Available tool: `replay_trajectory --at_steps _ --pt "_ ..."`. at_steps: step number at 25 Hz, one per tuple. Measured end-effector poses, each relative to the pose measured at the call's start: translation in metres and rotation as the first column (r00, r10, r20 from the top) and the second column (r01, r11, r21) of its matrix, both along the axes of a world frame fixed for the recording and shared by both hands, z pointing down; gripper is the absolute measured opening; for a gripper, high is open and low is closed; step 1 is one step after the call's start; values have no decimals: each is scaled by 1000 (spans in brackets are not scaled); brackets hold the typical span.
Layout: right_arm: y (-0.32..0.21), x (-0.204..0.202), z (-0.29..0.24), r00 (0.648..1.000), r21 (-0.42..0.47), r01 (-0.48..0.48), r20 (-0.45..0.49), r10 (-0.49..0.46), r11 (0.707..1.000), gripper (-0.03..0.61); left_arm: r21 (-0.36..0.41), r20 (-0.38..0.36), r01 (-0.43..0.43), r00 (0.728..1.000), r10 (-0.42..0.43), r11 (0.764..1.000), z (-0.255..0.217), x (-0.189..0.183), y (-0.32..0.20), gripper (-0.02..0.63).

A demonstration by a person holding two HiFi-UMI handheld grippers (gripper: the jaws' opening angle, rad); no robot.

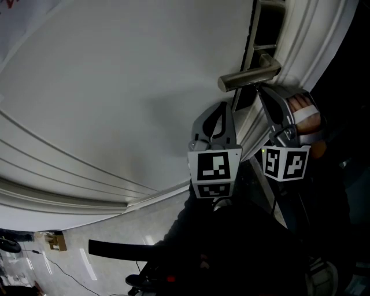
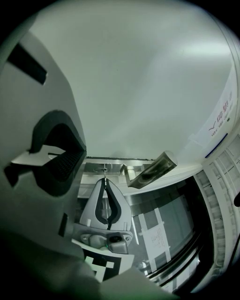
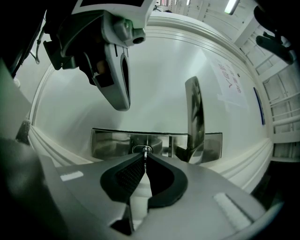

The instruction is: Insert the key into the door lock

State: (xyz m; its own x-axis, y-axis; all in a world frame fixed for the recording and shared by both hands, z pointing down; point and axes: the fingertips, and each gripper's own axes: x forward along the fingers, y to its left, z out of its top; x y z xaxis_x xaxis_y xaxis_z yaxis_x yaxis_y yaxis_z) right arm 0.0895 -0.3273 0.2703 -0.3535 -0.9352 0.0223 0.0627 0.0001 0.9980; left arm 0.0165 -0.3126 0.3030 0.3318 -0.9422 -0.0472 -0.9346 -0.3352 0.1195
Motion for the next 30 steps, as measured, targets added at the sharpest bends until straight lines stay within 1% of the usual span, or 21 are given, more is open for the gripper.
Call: replay_trajectory --at_steps 4,7,12,17,27,30 --pt "1 -1 -1 1000 2 5 1 -5 1000 12 2 -2 2 1000 -2 1000 -1 -1 1 2" --pt "0 -1 -2 1000 6 4 -4 -4 1000 12 0 13 3 1000 -3 1000 1 -1 1 2" --pt "-1 -1 -2 1000 4 3 -4 -3 1000 12 3 -13 5 1000 -5 1000 1 -2 1 2" --pt "-2 -1 -2 1000 8 0 -7 0 1000 12 -13 -18 9 1000 -10 1000 5 -2 1 2" --pt "-3 -2 -2 1000 8 -1 -7 1 1000 12 6 -14 -9 1000 9 1000 2 0 2 2" --pt "-2 -2 -2 1000 5 -4 -6 4 1000 12 -1 -21 -10 1000 10 1000 4 0 2 2"
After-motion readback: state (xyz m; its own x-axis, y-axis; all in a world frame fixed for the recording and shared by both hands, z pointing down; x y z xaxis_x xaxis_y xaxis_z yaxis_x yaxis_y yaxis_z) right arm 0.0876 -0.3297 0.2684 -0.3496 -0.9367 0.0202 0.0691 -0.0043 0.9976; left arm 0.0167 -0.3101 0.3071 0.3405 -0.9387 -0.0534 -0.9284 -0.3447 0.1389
